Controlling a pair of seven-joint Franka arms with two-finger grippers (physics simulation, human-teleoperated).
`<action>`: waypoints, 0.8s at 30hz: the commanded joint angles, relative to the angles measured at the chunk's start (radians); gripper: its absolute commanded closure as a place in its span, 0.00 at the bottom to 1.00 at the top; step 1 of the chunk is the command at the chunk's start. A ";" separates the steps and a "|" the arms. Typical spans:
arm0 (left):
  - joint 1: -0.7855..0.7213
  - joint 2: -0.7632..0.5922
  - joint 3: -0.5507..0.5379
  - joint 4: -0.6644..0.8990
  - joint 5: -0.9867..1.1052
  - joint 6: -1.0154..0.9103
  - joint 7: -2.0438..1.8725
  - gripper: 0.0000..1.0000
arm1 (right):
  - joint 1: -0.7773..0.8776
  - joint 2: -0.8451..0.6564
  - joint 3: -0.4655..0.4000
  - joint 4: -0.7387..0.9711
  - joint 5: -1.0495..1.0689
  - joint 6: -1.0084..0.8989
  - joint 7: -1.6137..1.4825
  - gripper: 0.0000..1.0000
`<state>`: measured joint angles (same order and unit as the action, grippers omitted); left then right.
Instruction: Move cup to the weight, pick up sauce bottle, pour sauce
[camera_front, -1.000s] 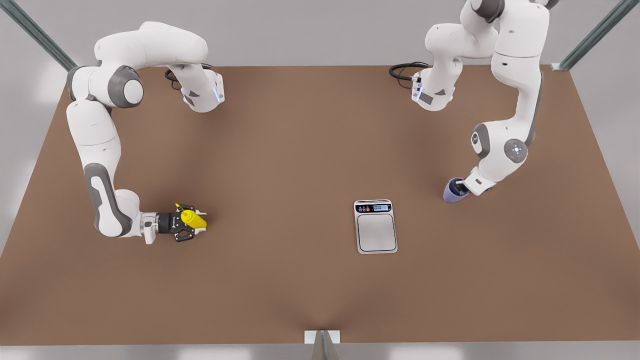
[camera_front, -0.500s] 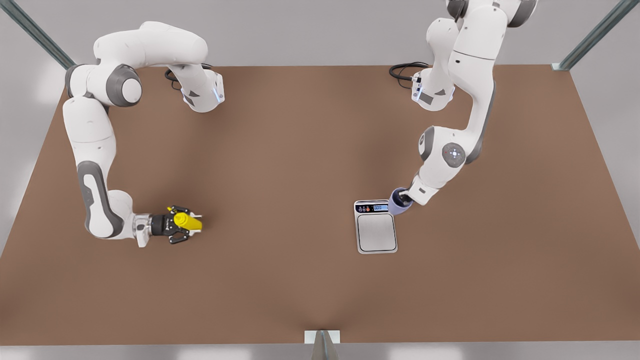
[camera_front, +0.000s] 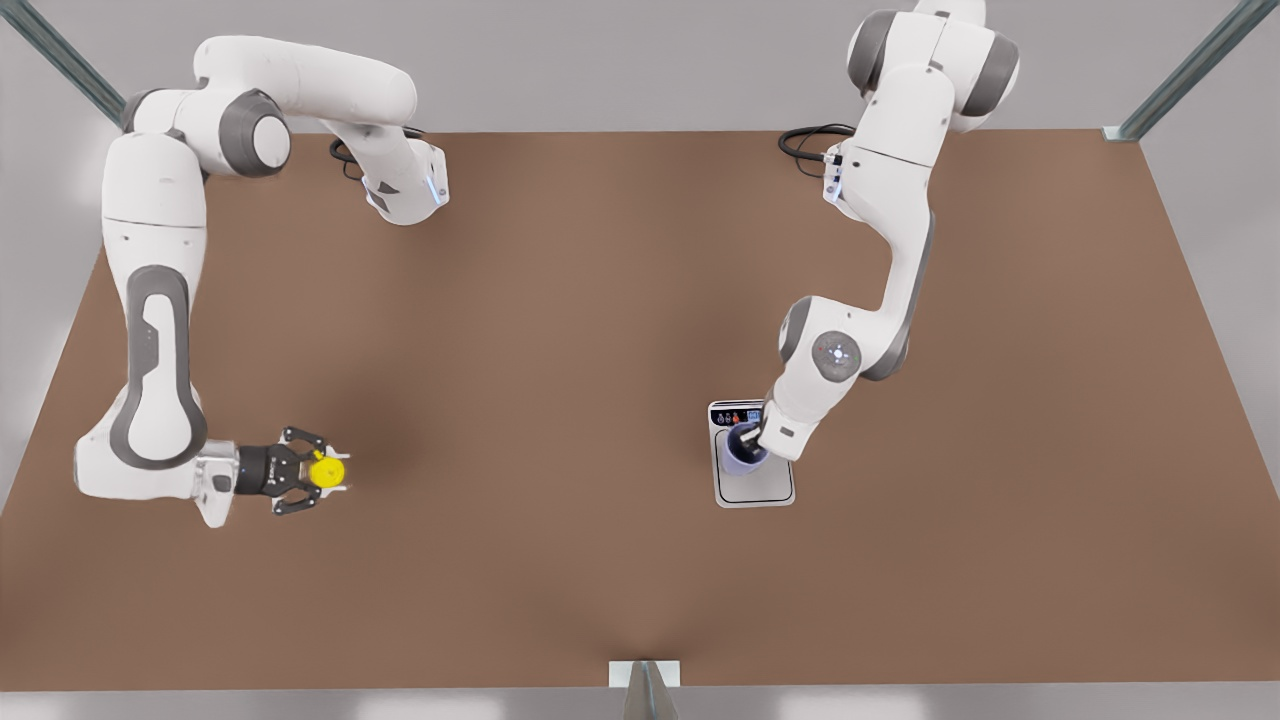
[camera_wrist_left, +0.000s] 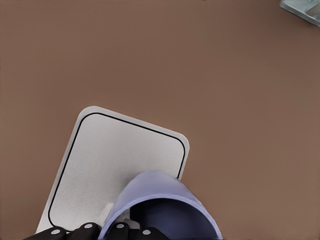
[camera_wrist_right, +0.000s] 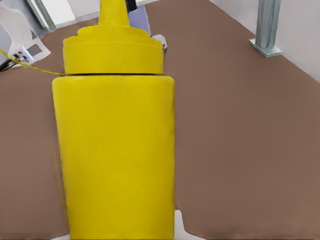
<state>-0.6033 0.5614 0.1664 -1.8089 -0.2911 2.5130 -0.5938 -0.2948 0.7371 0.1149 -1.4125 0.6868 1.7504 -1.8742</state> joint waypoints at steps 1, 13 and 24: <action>0.000 0.006 -0.001 0.003 -0.122 0.001 0.005 0.74 | 0.005 -0.013 0.000 -0.003 -0.022 0.014 0.027 0.42; 0.000 -0.011 0.008 0.026 -0.118 -0.080 0.003 0.39 | 0.020 -0.145 0.451 -0.016 -0.969 0.215 1.099 0.43; 0.000 -0.126 0.238 0.117 -0.109 -0.434 0.086 0.15 | 0.339 -0.137 0.545 -0.028 -1.432 0.196 1.469 0.43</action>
<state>-0.5979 0.4338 0.4705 -1.6908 -0.4047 2.0447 -0.4837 0.0701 0.6009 0.6597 -1.4369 -0.7473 1.9170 -0.4067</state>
